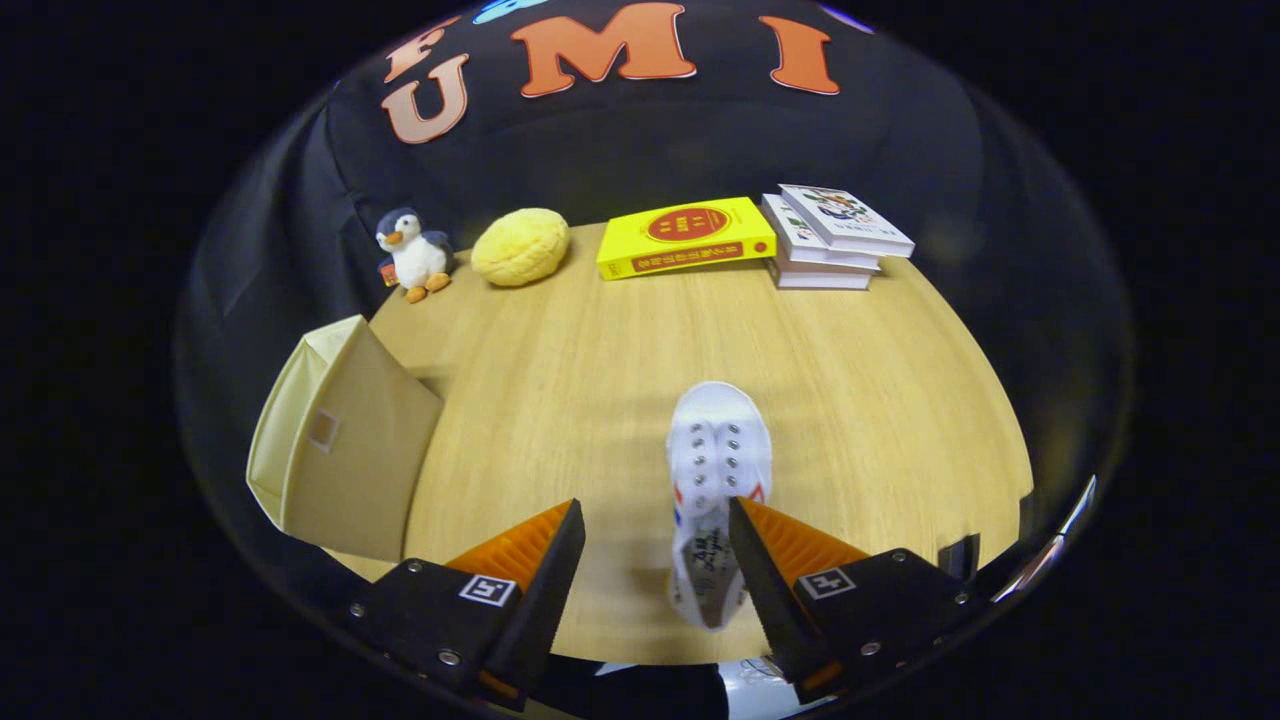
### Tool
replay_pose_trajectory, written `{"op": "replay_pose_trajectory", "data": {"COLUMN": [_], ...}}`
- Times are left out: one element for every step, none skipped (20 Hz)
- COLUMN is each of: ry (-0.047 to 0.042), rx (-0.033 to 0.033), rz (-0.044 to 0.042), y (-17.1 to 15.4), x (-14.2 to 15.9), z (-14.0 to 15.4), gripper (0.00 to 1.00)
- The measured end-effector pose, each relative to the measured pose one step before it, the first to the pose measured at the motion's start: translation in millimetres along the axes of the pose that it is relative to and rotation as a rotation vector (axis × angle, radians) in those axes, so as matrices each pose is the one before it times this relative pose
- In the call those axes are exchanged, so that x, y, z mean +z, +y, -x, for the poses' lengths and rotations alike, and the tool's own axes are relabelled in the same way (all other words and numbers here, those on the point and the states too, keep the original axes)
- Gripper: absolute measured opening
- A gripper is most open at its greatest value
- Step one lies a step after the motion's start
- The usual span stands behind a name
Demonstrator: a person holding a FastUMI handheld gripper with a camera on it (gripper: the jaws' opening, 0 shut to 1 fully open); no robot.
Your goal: Open the storage box then place both shoes into the box .Put the left shoe in first, then the right shoe, with the right side of both shoes facing outward in a uniform manner.
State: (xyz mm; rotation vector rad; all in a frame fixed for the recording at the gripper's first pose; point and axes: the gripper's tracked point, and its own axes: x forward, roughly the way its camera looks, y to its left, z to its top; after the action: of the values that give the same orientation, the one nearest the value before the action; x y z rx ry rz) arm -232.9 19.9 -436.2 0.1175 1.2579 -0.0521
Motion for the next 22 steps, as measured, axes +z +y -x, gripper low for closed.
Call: {"op": "replay_pose_trajectory", "data": {"ry": [0.01185,0.00655,0.00717,0.00625,0.00188,0.00017,-0.00452,0.00193,0.00009,0.00086,-0.0047,-0.02858,-0.01815,-0.01394,-0.01572,-0.00635,0.00468,0.01558,0.01663,0.02264,-0.00018,0.00315], "rx": [-0.02464,-0.0214,-0.01026,-0.00774,-0.00489,-0.00546,-0.00788,-0.01202,-0.01879,0.00223,0.02019,0.00563,-0.00313,0.00428,-0.00195,-0.00384,0.01093,0.00736,0.00937,0.0194,0.00597,0.0097], "rz": [0.00518,0.0053,0.00667,0.00282,0.0002,0.0,0.00157,0.0146,0.02436,0.01725,0.00671,0.00841,0.02947,0.04157,0.04762,0.02857,0.00153,-0.00517,-0.01167,-0.01178,-0.01572,-0.00629], "y": [-11.32,-9.62,-5.82,-4.18,-2.64,-2.74,-2.83,-3.3,-4.03,0.18,6.22,2.28,0.2,1.56,1.14,-1.08,1.55,-1.22,-0.53,1.04,-1.44,-0.79], "x": [-9.45,-6.37,-6.87,-5.94,-4.16,-2.63,-1.08,-1.49,-2.73,-1.57,-1.23,2.9,0.96,-0.24,2.36,1.44,0.42,-1.83,-0.97,-2.55,1.24,0.68], "z": [-1.69,-3.38,-2.45,-3.6,-4.76,-4.78,-5.93,-6.95,-7.27,-6.5,-1.33,-3.63,-4.78,-1.37,-0.11,1.7,1.72,1.1,0.42,1.36,0.71,-0.87], "gripper": [0.85,0.84,0.81,0.8,0.77,0.75,0.72,0.69,0.62,0.56,0.47,0.45,0.39,0.36,0.34,0.34,0.34,0.34,0.33,0.33,0.35,0.36]}}
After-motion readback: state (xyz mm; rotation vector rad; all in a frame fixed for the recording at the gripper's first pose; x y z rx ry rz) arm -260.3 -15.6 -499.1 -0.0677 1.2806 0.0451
